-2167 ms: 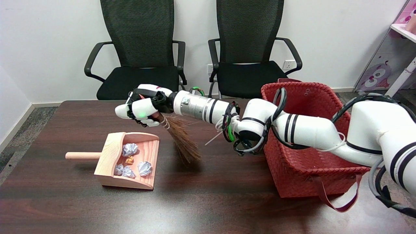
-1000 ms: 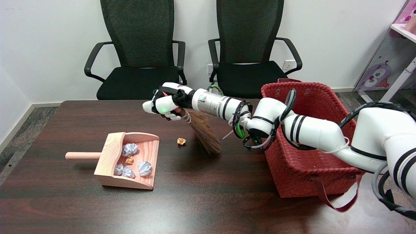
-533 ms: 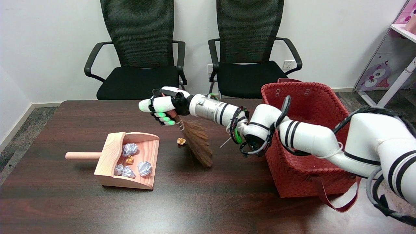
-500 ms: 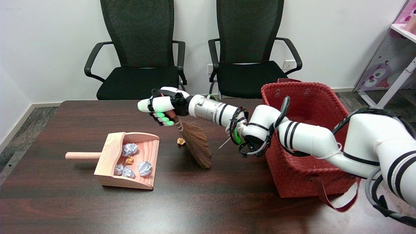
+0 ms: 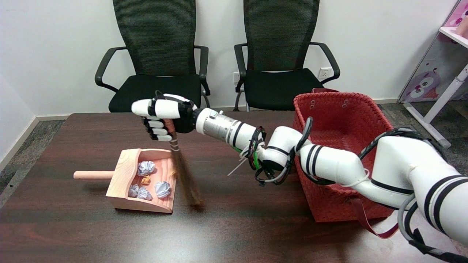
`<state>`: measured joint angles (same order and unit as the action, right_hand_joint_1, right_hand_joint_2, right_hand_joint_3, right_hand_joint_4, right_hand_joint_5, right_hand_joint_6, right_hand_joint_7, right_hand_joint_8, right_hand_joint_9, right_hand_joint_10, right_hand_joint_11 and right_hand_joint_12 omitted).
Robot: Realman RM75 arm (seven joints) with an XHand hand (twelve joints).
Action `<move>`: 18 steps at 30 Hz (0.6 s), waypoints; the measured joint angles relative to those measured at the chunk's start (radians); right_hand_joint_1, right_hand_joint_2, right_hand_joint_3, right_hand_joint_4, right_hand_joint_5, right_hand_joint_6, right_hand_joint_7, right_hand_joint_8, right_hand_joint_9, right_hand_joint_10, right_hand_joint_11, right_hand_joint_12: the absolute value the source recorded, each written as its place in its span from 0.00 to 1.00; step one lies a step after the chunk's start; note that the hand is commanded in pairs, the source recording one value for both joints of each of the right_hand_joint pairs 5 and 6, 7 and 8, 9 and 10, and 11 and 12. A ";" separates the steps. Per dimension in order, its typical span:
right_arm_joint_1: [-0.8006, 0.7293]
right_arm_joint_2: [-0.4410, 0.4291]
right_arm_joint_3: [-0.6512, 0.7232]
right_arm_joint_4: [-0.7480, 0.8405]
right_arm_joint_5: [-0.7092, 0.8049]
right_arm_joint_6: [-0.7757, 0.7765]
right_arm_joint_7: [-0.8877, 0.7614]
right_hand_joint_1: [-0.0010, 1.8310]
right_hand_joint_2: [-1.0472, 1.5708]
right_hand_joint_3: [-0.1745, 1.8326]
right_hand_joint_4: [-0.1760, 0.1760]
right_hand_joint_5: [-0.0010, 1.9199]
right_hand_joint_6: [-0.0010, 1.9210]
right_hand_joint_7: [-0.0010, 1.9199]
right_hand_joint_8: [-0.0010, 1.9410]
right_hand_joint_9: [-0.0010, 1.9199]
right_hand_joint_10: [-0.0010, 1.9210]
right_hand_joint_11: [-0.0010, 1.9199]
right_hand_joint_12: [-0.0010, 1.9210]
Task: Sweep the paper ball into the dustpan.
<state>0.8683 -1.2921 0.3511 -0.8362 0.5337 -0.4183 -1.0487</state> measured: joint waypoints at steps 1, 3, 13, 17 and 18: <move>-0.002 -0.006 0.005 0.000 0.000 -0.014 0.017 0.46 1.00 0.89 0.42 1.00 1.00 1.00 0.99 1.00 1.00 1.00 1.00; -0.005 -0.015 0.015 0.000 0.000 -0.035 0.044 0.46 0.98 0.93 0.43 1.00 1.00 1.00 0.99 1.00 1.00 1.00 1.00; -0.019 -0.054 0.090 -0.011 0.000 -0.154 0.131 0.47 0.91 1.00 0.44 1.00 1.00 1.00 0.99 1.00 1.00 1.00 1.00; -0.029 -0.059 0.124 -0.025 0.000 -0.195 0.148 0.47 0.89 1.00 0.45 1.00 1.00 1.00 0.99 1.00 1.00 1.00 1.00; -0.033 -0.058 0.136 -0.031 0.000 -0.205 0.152 0.47 0.89 1.00 0.45 1.00 1.00 1.00 0.99 1.00 1.00 1.00 1.00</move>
<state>0.8354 -1.3502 0.4868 -0.8677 0.5339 -0.6229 -0.8971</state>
